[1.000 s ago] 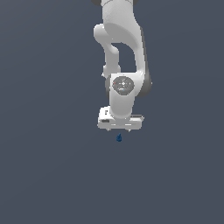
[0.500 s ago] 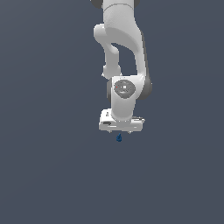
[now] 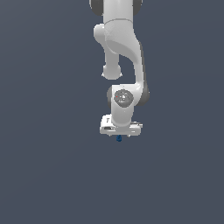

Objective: Pick up the object and move it to a goal position.

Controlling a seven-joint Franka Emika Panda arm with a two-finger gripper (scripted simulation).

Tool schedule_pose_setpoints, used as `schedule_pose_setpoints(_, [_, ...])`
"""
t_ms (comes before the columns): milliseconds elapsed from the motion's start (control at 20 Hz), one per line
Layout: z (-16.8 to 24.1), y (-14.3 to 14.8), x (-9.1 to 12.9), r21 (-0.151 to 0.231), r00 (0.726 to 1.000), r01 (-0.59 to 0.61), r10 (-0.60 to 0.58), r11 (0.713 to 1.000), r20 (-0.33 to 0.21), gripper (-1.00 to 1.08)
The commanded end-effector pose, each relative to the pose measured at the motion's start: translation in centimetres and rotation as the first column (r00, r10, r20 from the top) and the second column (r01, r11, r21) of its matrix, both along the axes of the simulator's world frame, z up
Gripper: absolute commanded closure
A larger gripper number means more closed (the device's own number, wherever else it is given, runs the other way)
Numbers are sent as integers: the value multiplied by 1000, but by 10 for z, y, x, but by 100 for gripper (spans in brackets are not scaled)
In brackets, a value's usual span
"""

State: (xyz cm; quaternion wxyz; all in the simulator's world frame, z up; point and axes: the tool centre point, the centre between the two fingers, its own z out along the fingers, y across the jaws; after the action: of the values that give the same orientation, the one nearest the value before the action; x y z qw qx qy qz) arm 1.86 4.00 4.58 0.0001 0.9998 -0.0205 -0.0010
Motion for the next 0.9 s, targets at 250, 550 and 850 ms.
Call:
schedule_pose_setpoints(250, [-4, 0, 1, 0, 1000, 0, 0, 1000, 2, 108])
schedule_pose_setpoints(550, [-4, 0, 1, 0, 1000, 0, 0, 1000, 2, 108])
schedule_pose_setpoints(850, [2, 4, 5, 0, 1000, 0, 0, 1000, 2, 108])
